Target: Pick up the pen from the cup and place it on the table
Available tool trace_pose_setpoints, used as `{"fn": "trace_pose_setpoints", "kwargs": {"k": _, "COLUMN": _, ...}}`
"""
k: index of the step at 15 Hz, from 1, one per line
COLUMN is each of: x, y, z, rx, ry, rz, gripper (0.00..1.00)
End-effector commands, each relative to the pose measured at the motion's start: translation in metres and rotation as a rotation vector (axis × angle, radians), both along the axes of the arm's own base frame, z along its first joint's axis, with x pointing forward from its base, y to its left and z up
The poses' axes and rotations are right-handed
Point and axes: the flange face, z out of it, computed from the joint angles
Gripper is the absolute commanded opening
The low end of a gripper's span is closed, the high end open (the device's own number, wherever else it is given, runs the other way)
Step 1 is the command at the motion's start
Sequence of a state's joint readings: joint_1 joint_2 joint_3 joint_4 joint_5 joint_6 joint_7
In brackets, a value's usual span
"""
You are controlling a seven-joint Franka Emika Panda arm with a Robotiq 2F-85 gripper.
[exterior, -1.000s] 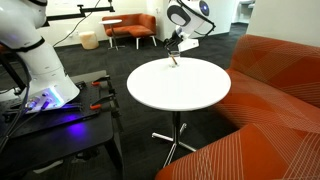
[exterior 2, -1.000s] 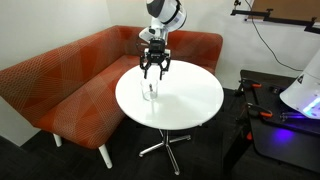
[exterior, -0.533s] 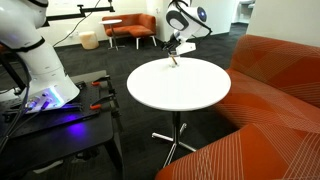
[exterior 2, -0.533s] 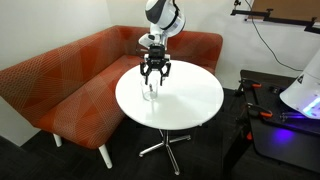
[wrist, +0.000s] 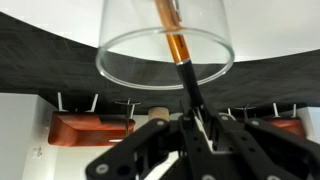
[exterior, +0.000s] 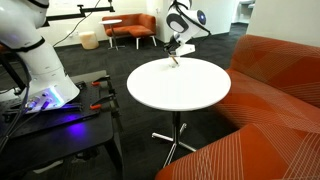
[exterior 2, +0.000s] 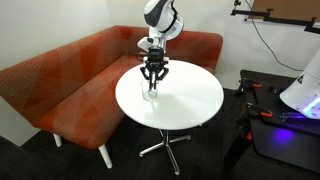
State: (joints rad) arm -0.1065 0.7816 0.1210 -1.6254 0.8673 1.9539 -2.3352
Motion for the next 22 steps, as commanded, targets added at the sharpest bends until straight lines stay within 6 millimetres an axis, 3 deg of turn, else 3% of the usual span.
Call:
{"fn": "trace_pose_setpoints", "kwargs": {"k": 1, "x": 0.008, "y": 0.002, "z": 0.004, "rx": 0.001, "ry": -0.010, "rz": 0.007, "gripper": 0.00}}
{"fn": "trace_pose_setpoints", "kwargs": {"k": 11, "x": 0.006, "y": 0.001, "z": 0.022, "rx": 0.027, "ry": -0.031, "rz": 0.000, "gripper": 0.03}}
{"fn": "trace_pose_setpoints", "kwargs": {"k": 22, "x": -0.013, "y": -0.002, "z": 0.085, "rx": 0.112, "ry": -0.065, "rz": -0.024, "gripper": 0.03}}
